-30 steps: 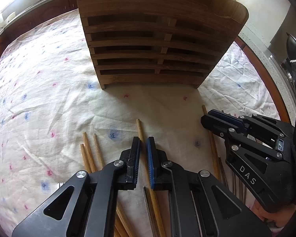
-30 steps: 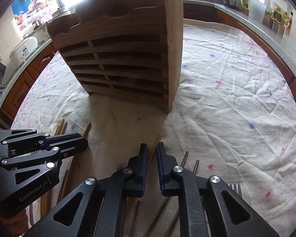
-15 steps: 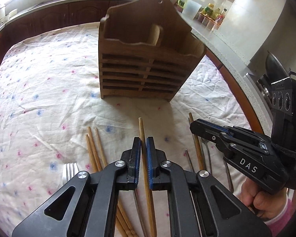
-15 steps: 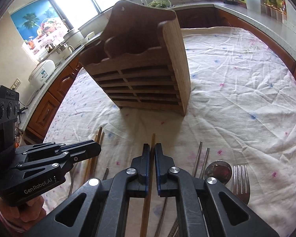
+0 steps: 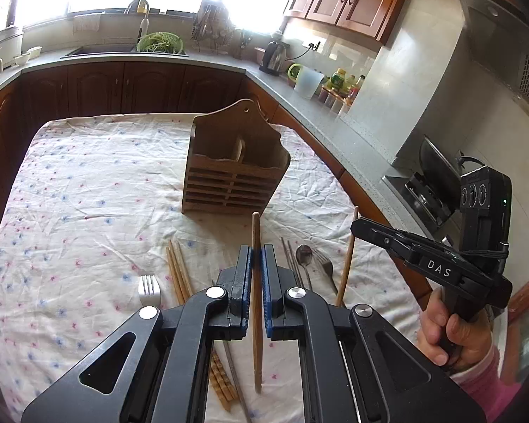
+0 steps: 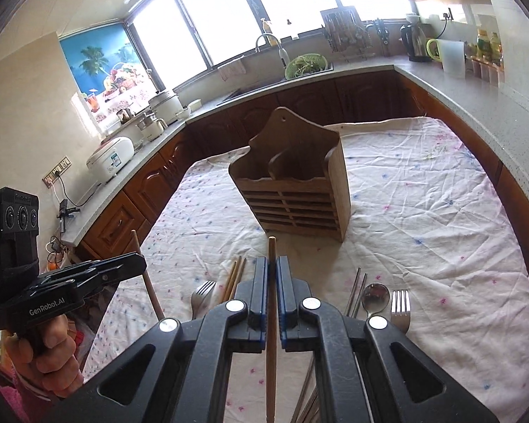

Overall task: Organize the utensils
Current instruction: 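Lift both held chopsticks and carry them over the wooden utensil holder, then lower the chopsticks into the holder slots and open both tools, then move both open tools back down to the remaining utensils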

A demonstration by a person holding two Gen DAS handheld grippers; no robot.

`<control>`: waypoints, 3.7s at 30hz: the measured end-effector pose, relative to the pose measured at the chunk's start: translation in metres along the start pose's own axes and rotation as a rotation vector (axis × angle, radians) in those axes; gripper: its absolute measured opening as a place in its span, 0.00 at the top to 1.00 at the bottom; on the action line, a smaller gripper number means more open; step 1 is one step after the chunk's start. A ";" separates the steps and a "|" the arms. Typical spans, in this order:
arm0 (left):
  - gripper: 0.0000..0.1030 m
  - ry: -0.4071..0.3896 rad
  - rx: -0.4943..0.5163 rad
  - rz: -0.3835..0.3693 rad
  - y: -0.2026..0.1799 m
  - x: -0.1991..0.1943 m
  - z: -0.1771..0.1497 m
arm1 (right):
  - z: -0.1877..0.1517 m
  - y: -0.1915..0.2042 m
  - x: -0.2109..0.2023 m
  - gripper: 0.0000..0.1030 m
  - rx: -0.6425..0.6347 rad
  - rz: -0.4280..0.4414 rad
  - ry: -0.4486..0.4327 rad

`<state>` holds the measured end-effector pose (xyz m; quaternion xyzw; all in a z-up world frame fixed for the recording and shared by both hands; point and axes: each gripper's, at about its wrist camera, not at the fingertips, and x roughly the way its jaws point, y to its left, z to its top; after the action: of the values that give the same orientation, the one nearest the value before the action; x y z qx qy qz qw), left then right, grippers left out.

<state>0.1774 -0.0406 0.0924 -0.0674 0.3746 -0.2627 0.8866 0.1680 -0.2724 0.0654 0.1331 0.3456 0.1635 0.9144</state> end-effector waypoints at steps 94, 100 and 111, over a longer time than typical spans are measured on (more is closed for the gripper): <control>0.03 -0.257 -0.229 0.237 0.095 0.020 0.016 | 0.034 -0.050 -0.003 0.03 0.115 -0.036 -0.286; 0.03 -0.204 -0.224 0.254 0.089 0.004 -0.025 | -0.005 -0.048 -0.031 0.03 0.113 -0.055 -0.237; 0.03 -0.097 -0.166 0.269 0.072 0.007 -0.073 | -0.067 -0.053 -0.056 0.03 0.126 -0.115 -0.167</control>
<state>0.1607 0.0232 0.0135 -0.1026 0.3574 -0.1063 0.9222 0.0939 -0.3336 0.0311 0.1834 0.2849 0.0773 0.9377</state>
